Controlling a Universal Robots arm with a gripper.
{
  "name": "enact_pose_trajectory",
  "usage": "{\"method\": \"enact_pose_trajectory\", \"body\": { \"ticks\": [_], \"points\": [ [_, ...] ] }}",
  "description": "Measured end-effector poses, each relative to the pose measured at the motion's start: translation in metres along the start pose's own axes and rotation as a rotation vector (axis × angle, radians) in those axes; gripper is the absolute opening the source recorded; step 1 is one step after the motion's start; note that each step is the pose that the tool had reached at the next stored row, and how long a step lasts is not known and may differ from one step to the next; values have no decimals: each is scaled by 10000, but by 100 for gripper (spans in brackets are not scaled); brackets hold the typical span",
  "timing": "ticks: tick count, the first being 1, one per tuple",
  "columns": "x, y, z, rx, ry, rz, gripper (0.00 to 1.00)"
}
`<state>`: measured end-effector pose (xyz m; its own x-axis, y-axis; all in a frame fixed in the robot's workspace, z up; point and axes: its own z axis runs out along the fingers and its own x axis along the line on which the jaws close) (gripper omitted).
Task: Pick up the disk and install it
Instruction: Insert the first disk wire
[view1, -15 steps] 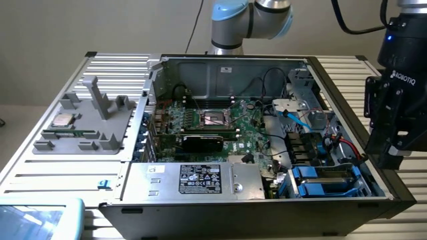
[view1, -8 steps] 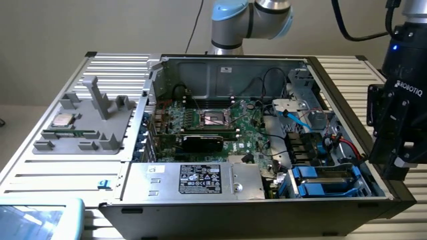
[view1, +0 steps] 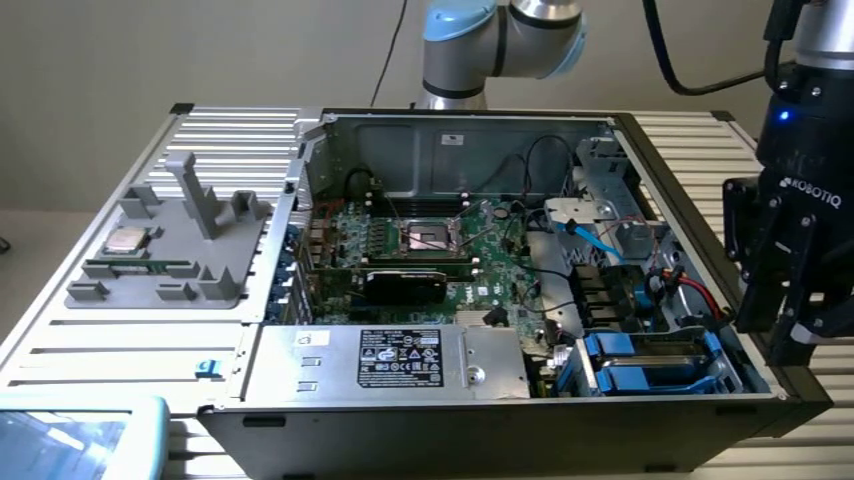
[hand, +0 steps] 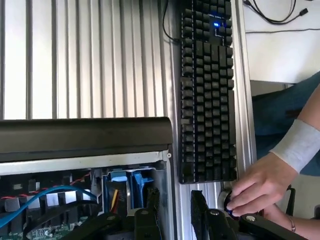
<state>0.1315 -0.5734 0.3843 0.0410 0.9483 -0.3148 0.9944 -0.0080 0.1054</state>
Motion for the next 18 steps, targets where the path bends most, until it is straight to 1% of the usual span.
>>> {"method": "enact_pose_trajectory", "body": {
  "ticks": [5,6,9,10,11,13,14,16,17,18],
  "points": [
    [11,-4,33,-284,93,-854,38],
    [11,-7,34,-326,109,-980,38],
    [12,-7,35,-342,116,-1027,38],
    [12,-8,35,-353,143,-1057,38],
    [12,-8,34,-369,238,-1092,38],
    [11,-8,35,-392,598,-1108,38],
    [9,-9,36,-391,777,-1105,38],
    [7,-9,36,-372,1146,-1107,38],
    [6,-9,37,-351,1344,-1113,38],
    [4,-10,37,-327,1502,-1124,38]
  ]
}}
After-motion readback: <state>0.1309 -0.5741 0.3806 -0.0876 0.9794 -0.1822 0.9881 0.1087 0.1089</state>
